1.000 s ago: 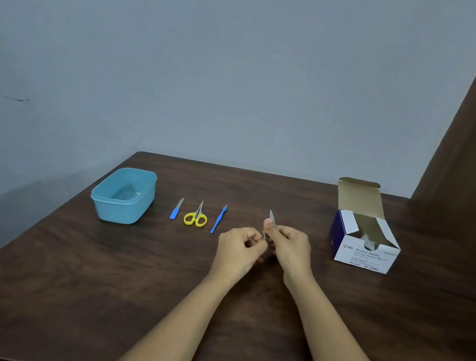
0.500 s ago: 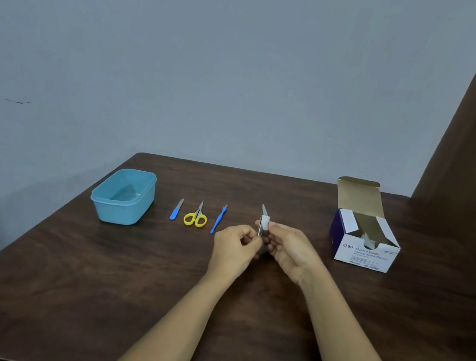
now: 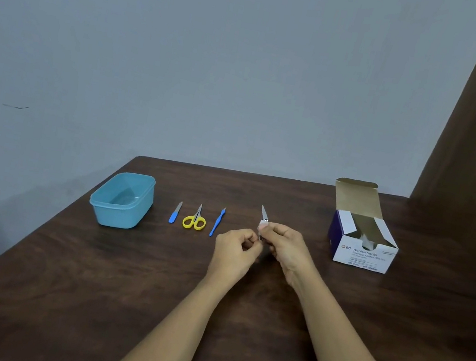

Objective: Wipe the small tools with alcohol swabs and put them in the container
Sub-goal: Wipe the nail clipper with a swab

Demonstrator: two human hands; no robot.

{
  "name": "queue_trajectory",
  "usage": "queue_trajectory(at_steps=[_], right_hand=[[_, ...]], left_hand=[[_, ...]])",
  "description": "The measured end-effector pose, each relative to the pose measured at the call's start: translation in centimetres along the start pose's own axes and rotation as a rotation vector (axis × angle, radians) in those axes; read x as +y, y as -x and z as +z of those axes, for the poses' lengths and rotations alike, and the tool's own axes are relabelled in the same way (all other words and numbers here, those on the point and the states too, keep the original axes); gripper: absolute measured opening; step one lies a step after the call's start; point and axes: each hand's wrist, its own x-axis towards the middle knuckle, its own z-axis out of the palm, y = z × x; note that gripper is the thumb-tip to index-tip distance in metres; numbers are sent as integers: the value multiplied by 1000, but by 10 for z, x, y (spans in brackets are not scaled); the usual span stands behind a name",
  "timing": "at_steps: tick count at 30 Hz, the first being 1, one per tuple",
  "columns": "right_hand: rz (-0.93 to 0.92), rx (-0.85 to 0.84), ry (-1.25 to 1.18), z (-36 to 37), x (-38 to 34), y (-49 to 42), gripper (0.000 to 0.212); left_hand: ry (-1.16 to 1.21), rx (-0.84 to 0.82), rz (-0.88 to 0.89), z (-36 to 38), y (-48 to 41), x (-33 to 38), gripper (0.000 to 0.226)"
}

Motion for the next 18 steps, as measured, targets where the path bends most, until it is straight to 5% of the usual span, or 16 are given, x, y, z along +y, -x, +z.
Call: queue_trajectory(at_steps=[6,18], right_hand=[[43,-63,-123,-1,-1,-1,16],[6,112,-216,7,3,5,14]], left_hand=[[40,18,15,2,-2,-2,18],[-2,-12,34,2,-3,1,21]])
